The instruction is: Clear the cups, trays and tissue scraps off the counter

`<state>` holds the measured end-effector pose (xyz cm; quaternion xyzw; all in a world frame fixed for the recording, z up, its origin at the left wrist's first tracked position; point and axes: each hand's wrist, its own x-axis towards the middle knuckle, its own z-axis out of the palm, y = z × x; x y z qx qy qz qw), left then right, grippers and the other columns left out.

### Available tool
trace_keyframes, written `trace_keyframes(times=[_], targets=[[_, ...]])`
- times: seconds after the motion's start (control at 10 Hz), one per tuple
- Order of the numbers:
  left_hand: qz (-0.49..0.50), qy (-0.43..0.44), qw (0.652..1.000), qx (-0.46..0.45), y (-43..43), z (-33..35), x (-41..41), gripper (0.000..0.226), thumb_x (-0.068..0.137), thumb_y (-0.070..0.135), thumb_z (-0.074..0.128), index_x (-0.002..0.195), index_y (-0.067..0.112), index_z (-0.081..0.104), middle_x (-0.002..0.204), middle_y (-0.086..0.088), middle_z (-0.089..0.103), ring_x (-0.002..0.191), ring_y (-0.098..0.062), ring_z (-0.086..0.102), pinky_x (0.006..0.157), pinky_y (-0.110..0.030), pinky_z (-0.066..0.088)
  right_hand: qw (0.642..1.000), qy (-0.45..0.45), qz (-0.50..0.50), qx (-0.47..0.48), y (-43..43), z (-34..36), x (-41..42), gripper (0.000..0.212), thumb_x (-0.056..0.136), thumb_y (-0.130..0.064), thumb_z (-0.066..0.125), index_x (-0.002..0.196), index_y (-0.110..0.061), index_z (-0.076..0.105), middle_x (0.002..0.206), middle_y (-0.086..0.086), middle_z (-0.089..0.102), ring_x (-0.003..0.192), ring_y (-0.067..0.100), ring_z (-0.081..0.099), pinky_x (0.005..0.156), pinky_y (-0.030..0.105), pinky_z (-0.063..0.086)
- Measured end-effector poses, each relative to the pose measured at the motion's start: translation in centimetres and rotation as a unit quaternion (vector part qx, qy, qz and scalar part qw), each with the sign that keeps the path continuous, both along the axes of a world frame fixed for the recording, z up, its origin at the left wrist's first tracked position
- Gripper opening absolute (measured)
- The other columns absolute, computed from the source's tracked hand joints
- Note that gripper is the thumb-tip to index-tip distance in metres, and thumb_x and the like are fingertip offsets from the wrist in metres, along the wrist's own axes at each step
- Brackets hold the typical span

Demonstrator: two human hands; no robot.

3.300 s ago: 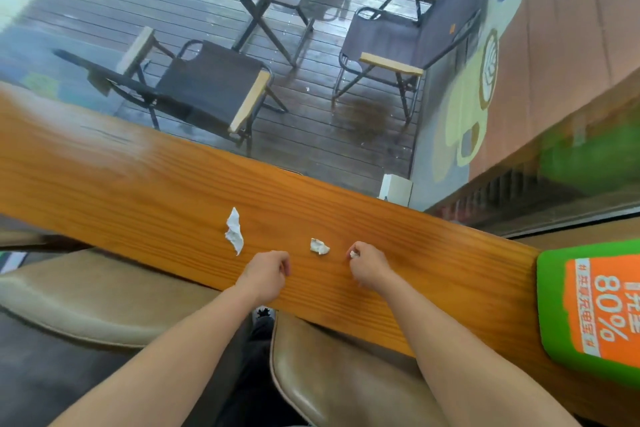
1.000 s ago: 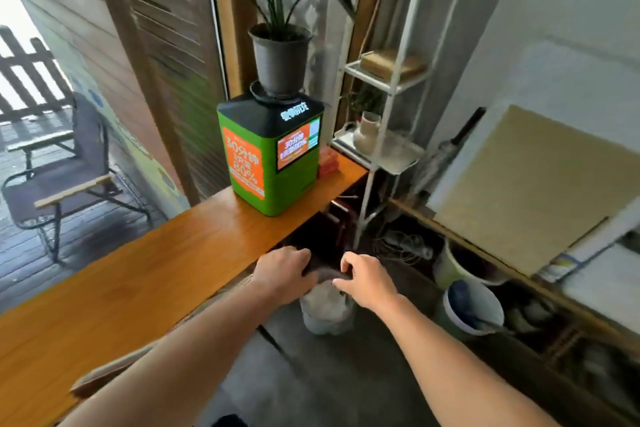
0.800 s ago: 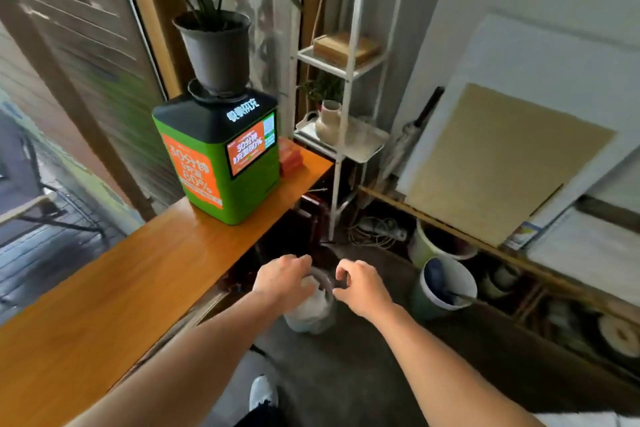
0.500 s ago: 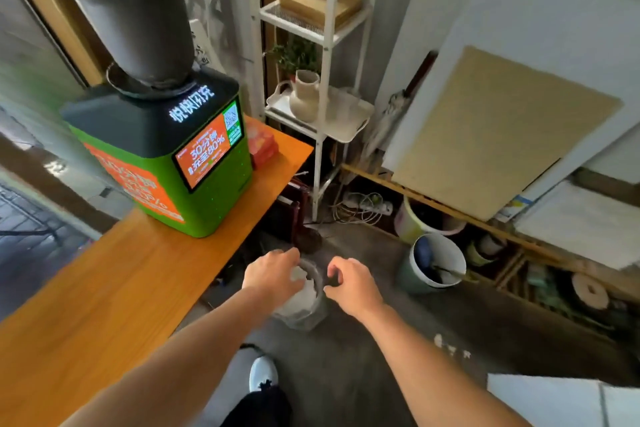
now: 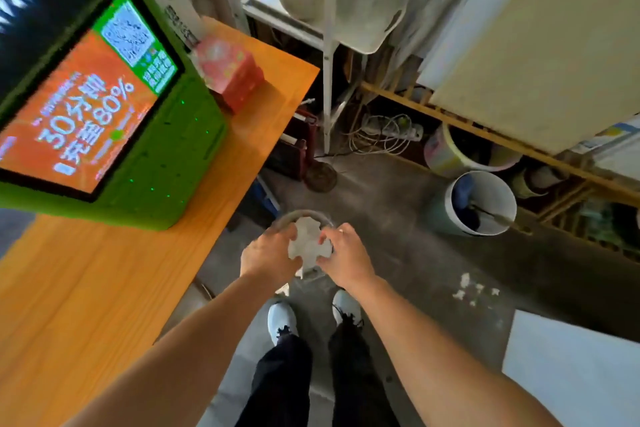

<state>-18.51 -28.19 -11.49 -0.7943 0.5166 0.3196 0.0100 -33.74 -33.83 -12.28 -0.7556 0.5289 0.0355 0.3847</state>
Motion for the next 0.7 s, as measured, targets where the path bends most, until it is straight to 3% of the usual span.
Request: trace_keyframes(times=[0.1, 0.2, 0.3, 0.4, 0.5, 0.7], targets=[[0.037, -0.006, 0.999, -0.001, -1.5, -5.0, -0.2, 0.045, 0.085, 0.035, 0.059, 0.129, 0.039, 0.05, 0.117, -0.002, 0.06, 0.102, -0.026, 0.062, 0.073, -0.033, 0.047, 1.0, -0.021, -0.006, 0.009, -1.1, -5.0, 1.0, 0.033, 0.076, -0.019, 0.077, 0.105, -0.014, 0.065, 0.116, 0.012, 0.054, 0.102, 0.032, 0.058, 0.087, 0.038, 0.052], [0.071, -0.02, 0.997, 0.012, -3.0, -11.1, 0.2, 0.038, 0.088, 0.039, 0.059, 0.126, 0.036, 0.055, 0.117, 0.0, 0.062, 0.103, -0.023, 0.062, 0.076, -0.031, 0.047, 1.0, -0.019, 0.001, 0.022, -1.9, -11.2, 2.1, 0.04, 0.08, -0.02, 0.074, 0.118, -0.016, 0.064, 0.128, 0.011, 0.053, 0.118, 0.029, 0.052, 0.102, 0.038, 0.046], [0.099, -0.013, 0.995, 0.025, -4.5, -17.2, 1.3, 0.039, 0.083, 0.039, 0.067, 0.12, 0.037, 0.057, 0.112, 0.002, 0.063, 0.093, -0.02, 0.061, 0.073, -0.031, 0.05, 0.998, 0.003, 0.006, 0.06, -2.9, -17.7, 2.5, 0.042, 0.082, -0.024, 0.073, 0.122, -0.026, 0.059, 0.138, 0.008, 0.043, 0.125, 0.027, 0.045, 0.106, 0.039, 0.043], [0.105, -0.015, 0.994, 0.018, -4.9, -22.4, 2.3, 0.031, 0.077, 0.037, 0.072, 0.104, 0.037, 0.058, 0.094, 0.007, 0.059, 0.077, -0.015, 0.057, 0.059, -0.025, 0.044, 0.998, 0.007, 0.007, 0.07, -3.3, -22.9, 2.5, 0.047, 0.079, -0.023, 0.075, 0.123, -0.027, 0.058, 0.137, 0.005, 0.043, 0.124, 0.023, 0.045, 0.102, 0.036, 0.046], [0.083, -0.029, 0.995, 0.037, -4.5, -25.9, 2.7, 0.031, 0.077, 0.038, 0.072, 0.104, 0.039, 0.057, 0.088, 0.01, 0.057, 0.07, -0.01, 0.054, 0.049, -0.017, 0.033, 0.995, 0.004, 0.013, 0.099, -3.1, -26.2, 2.4, 0.053, 0.081, -0.023, 0.073, 0.131, -0.027, 0.056, 0.139, 0.005, 0.047, 0.127, 0.021, 0.046, 0.105, 0.035, 0.044], [0.068, -0.033, 0.995, 0.068, -3.6, -28.4, 2.6, 0.022, 0.083, 0.034, 0.068, 0.099, 0.036, 0.052, 0.088, 0.007, 0.053, 0.069, -0.009, 0.051, 0.047, -0.014, 0.028, 0.991, -0.008, -0.018, 0.13, -2.9, -28.6, 1.1, 0.048, 0.083, -0.011, 0.068, 0.128, -0.023, 0.059, 0.136, 0.007, 0.049, 0.118, 0.021, 0.054, 0.097, 0.033, 0.049]])
